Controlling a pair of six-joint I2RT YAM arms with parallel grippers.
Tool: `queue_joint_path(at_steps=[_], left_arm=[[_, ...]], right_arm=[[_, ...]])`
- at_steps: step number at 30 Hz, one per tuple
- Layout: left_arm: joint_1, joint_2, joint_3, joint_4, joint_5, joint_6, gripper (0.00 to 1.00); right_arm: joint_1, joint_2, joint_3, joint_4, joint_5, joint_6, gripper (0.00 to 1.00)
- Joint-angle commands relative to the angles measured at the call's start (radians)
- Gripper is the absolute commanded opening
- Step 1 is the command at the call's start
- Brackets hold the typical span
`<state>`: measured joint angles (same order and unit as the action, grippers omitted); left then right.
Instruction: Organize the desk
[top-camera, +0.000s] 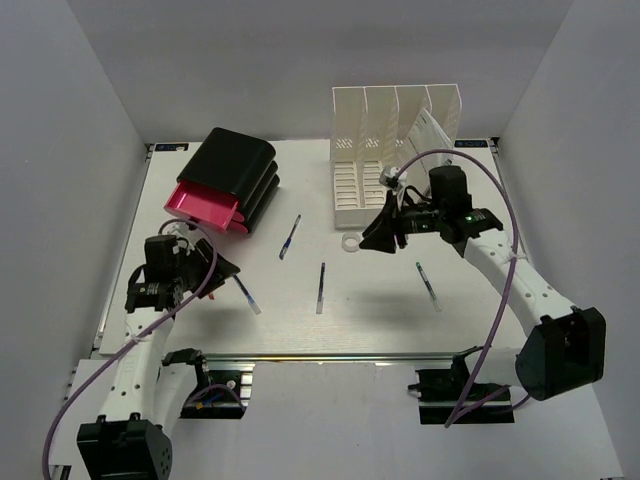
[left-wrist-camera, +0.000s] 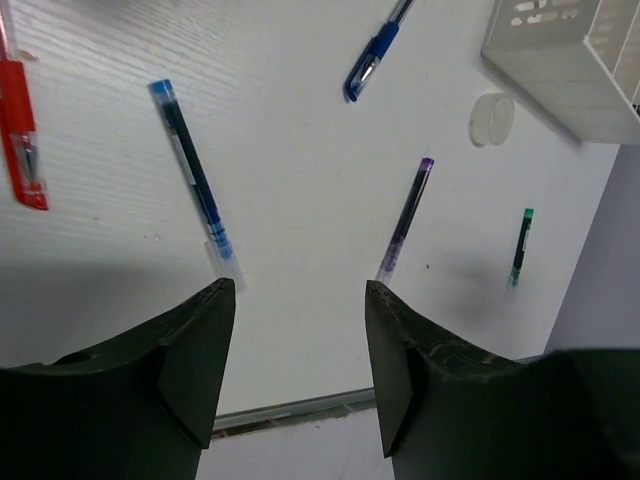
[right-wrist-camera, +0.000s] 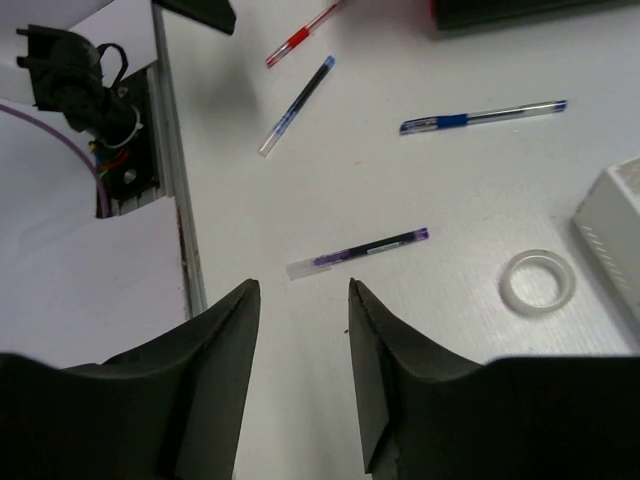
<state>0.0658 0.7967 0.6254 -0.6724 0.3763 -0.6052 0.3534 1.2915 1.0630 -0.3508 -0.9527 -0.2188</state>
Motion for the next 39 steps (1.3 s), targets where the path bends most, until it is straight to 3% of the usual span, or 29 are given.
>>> queue_joint_path(at_steps=[1,7,18,25,28,39], left_arm=[[-0.079,0.005,-0.021,0.036,-0.036,-0.088,0.65],[-0.257,0.085,-0.036,0.094,-0.160,-0.198,0.65],[-0.581,0.300,0.085,-0.042,-0.656,-0.326,0.70],[-0.669,0.381,0.079,-0.039,-0.824,-0.436,0.70],[-0.696,0.413,0.066,-0.024,-0.873,-0.470,0.64],[-0.725,0.555,0.073,0.048,-0.961,-0.508,0.58]], right_arm=[[-0.036,-0.038,-0.018,0.064,0.014,-0.008,0.46],[-0.079,-0.075,-0.046,0.098,-0.023,0.018,0.44],[-0.163,-0.107,-0.075,0.125,-0.061,0.039,0.44],[-0.208,-0.113,-0.084,0.138,-0.093,0.055,0.44],[-0.221,-0.118,-0.092,0.150,-0.097,0.065,0.44],[-0.269,-0.126,-0.103,0.159,-0.124,0.081,0.43]])
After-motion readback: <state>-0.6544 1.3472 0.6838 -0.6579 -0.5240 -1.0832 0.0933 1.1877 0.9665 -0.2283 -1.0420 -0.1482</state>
